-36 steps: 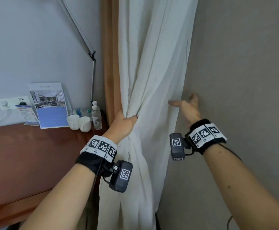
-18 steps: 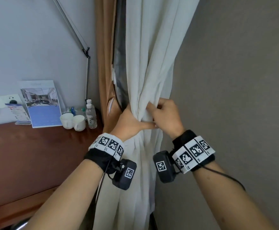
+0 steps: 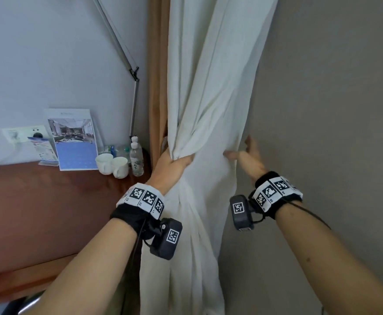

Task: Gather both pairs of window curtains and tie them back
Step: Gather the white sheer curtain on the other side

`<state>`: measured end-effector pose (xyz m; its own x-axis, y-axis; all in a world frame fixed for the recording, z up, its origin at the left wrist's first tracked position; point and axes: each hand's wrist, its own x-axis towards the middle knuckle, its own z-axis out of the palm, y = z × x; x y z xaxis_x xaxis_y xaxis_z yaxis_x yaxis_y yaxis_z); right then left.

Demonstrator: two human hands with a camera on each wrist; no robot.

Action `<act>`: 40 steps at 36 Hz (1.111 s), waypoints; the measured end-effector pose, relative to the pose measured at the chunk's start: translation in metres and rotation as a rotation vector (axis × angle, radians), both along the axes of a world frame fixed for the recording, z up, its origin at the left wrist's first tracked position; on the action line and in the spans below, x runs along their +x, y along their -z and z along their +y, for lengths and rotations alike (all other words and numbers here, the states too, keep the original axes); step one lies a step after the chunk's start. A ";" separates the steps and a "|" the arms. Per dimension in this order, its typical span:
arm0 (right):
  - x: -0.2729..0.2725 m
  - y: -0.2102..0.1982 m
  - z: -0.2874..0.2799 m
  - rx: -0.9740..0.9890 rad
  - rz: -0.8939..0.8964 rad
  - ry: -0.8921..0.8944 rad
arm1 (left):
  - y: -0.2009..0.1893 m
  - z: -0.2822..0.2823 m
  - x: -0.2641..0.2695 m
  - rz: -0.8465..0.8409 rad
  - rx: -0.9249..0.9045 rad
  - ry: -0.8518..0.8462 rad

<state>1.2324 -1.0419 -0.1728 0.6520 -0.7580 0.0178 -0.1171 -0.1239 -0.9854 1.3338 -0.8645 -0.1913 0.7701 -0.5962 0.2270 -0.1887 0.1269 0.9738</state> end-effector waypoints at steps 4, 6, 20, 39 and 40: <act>0.030 0.011 0.008 0.044 -0.058 -0.079 | -0.001 0.006 0.001 -0.035 0.034 0.071; 0.039 0.012 0.018 -0.079 -0.089 -0.012 | -0.002 0.005 0.002 -0.081 0.066 0.030; 0.007 -0.023 0.046 0.089 -0.191 -0.343 | 0.008 -0.038 -0.001 -0.066 0.051 0.138; 0.011 -0.008 0.044 -0.461 -0.049 0.079 | -0.002 -0.032 -0.002 -0.052 0.013 0.176; 0.010 -0.011 0.048 -0.473 -0.046 0.036 | -0.002 -0.033 -0.001 -0.047 0.011 0.182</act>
